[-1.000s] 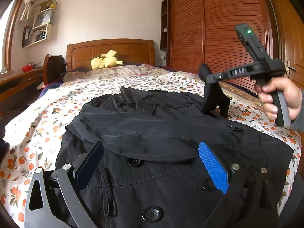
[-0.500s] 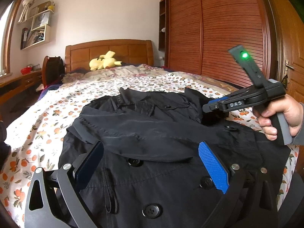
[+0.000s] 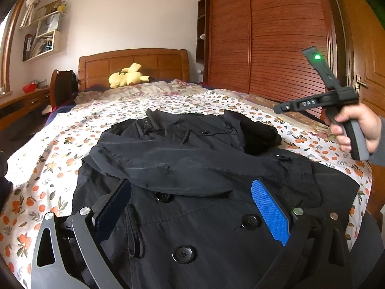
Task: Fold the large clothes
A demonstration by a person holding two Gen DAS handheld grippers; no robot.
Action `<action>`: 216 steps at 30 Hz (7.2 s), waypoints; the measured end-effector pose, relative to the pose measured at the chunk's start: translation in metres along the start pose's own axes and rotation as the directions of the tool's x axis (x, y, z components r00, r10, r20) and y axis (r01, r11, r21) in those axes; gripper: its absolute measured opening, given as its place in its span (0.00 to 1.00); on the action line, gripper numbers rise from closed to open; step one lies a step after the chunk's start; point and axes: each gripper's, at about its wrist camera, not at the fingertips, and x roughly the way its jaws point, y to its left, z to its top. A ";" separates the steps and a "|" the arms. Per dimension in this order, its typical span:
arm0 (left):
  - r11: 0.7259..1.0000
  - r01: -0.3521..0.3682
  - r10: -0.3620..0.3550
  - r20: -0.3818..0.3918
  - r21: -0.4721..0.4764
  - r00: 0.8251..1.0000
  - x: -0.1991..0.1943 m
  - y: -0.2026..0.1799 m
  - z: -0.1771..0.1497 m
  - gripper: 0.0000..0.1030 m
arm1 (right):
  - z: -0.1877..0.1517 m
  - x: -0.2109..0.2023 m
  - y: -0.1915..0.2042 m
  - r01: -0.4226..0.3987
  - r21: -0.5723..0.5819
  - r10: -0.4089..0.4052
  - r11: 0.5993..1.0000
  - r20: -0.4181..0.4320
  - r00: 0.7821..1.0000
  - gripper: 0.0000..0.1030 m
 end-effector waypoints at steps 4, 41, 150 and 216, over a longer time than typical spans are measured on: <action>1.000 0.004 -0.004 -0.002 0.003 1.000 -0.001 -0.001 -0.001 0.98 | 0.002 0.031 -0.023 0.038 0.050 -0.035 0.998 -0.051 0.998 0.64; 0.995 -0.095 0.094 -0.029 -0.035 0.995 -0.063 0.018 -0.019 0.98 | 0.021 -0.077 0.135 -0.276 -0.217 0.294 0.936 0.057 0.954 0.03; 0.943 -0.312 0.266 -0.307 -0.113 0.914 -0.134 0.101 -0.096 0.50 | -0.176 -0.073 -0.008 -0.086 0.003 0.086 0.996 -0.124 0.989 0.53; 0.979 -0.190 0.199 0.139 -0.072 0.970 -0.271 0.037 0.139 0.03 | -0.042 -0.280 0.015 -0.177 -0.145 0.214 0.974 0.308 0.927 0.06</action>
